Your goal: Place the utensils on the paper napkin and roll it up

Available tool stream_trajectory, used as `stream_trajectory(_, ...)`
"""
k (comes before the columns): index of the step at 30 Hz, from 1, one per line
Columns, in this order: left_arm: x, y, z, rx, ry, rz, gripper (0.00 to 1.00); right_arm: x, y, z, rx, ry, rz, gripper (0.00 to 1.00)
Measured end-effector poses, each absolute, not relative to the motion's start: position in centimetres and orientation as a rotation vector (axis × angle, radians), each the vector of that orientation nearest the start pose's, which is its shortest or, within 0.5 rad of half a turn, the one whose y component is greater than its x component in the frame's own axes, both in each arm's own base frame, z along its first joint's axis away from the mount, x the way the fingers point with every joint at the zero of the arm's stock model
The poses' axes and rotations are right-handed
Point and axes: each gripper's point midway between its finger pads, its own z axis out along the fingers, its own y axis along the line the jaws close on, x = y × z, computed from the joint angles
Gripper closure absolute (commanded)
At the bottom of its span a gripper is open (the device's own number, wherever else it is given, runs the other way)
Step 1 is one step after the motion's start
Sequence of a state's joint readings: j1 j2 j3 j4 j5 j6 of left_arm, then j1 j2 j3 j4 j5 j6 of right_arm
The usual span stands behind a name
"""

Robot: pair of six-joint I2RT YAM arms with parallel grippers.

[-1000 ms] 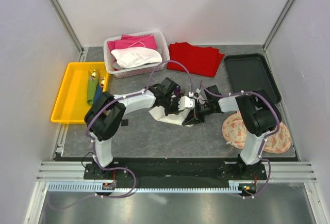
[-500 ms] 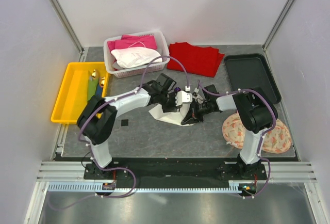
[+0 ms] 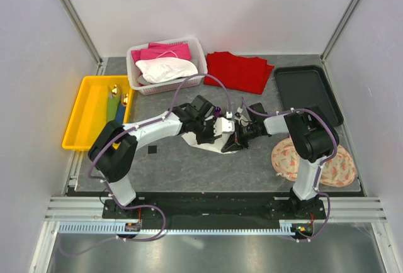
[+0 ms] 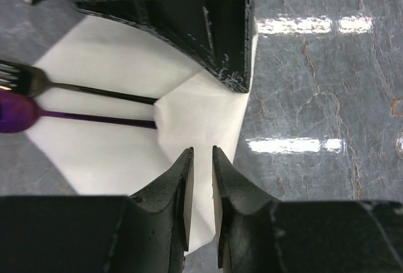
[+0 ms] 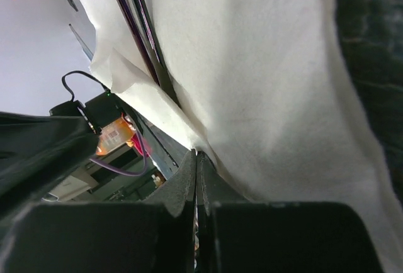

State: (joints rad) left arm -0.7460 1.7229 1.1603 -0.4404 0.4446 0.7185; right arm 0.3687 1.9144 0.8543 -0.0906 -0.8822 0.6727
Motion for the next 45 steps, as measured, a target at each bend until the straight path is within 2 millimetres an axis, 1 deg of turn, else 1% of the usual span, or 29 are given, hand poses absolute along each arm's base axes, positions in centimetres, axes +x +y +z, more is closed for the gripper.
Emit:
stream_trajectory(4,25.4,-31.2,5.4,1.851,1.796,-0.567,0.77,24.2,25.6,1.3,0.144,2.874,1.472,1.00)
stream_trajectory(13,24.8,-31.9,3.7,1.892,1.805,-0.516,0.78,24.2,25.6,1.3,0.142,2.882,1.467,1.00)
stream_trajectory(19,24.8,-31.7,2.1,1.911,1.828,-0.487,0.79,24.2,25.6,1.3,0.141,2.884,1.465,1.00)
stream_trajectory(30,24.9,-31.6,2.2,1.905,1.823,-0.473,0.78,24.1,25.5,1.3,0.123,2.895,1.457,1.00)
stream_trajectory(40,24.2,-30.3,1.8,1.916,1.850,-0.446,0.78,24.1,25.5,1.3,0.112,2.901,1.449,1.00)
stream_trajectory(45,24.6,-30.0,1.8,1.902,1.861,-0.448,0.79,24.1,25.4,1.2,0.103,2.904,1.445,1.00)
